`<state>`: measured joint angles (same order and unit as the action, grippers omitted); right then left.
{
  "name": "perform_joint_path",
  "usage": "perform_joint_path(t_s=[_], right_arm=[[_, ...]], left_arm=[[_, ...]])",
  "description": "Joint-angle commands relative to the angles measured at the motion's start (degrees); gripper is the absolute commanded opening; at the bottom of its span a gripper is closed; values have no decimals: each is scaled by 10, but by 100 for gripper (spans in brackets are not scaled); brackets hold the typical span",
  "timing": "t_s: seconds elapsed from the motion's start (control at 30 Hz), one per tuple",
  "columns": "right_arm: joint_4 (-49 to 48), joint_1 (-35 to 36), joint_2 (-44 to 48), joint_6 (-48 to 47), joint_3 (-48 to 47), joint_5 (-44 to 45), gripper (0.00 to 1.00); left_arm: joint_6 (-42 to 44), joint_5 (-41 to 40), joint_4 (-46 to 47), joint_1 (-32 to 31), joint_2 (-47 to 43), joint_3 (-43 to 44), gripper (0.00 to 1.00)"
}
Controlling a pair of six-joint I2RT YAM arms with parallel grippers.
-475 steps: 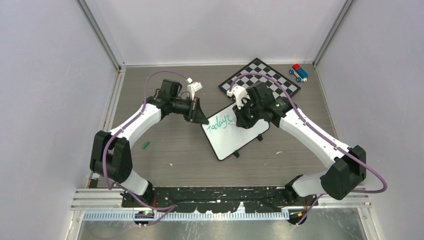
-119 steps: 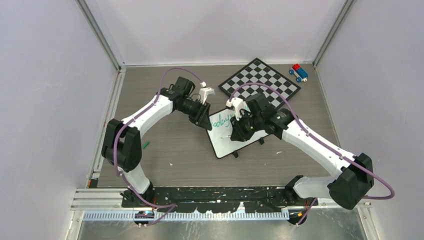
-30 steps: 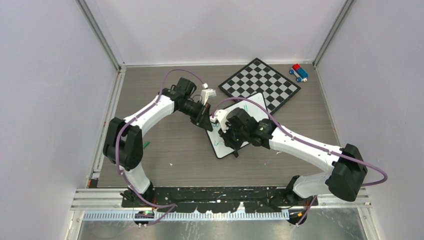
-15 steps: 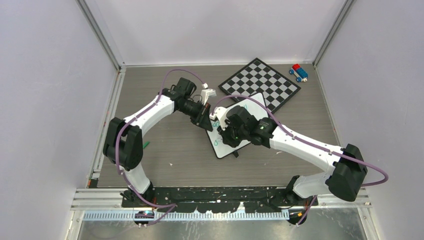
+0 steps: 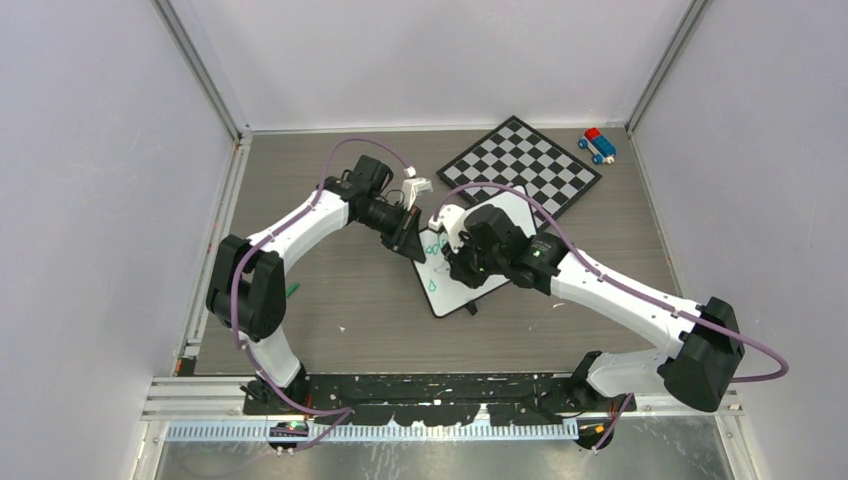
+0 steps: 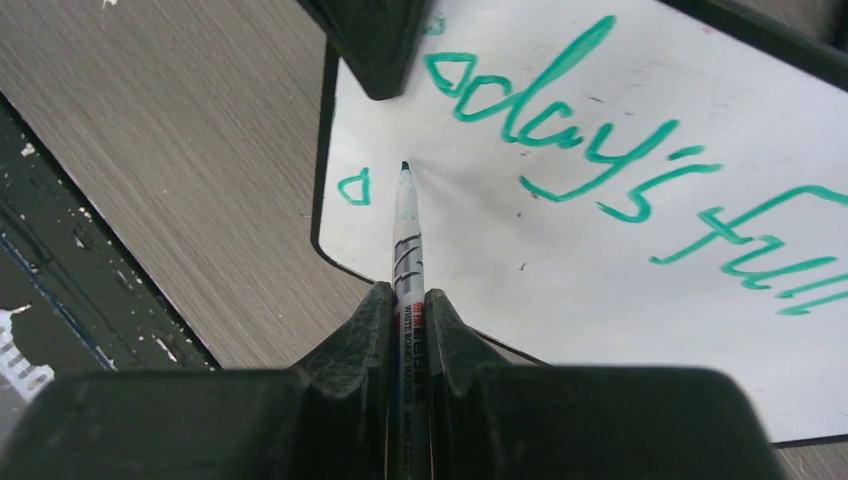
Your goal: Write a sentence on the whiteboard
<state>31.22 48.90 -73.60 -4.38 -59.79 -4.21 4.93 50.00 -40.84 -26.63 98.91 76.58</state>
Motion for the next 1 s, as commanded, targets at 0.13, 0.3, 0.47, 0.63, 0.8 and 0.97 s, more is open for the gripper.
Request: perform_joint_path(t_s=[0.13,0.3,0.47,0.63,0.8,0.97], right_arm=[[-26,-7,-4,-8,-31,40,0],[-27,-8,-16,-12,-33,33,0],[-11,-7,-21,-12,-25,20,0],[5,-7,-17,-16,-7,17,0],[17,-8,-15,-18,12,11,0],[34,-5,-27,-22,27,-7,0]], left_arm=[[0,-24,6,2,-9,2,0],[1,-25,5,2,-10,1,0],[2,-25,4,2,-9,2,0],[2,-25,5,2,-6,3,0],[2,-25,4,2,-4,4,0],[2,-26,4,2,-5,5,0]])
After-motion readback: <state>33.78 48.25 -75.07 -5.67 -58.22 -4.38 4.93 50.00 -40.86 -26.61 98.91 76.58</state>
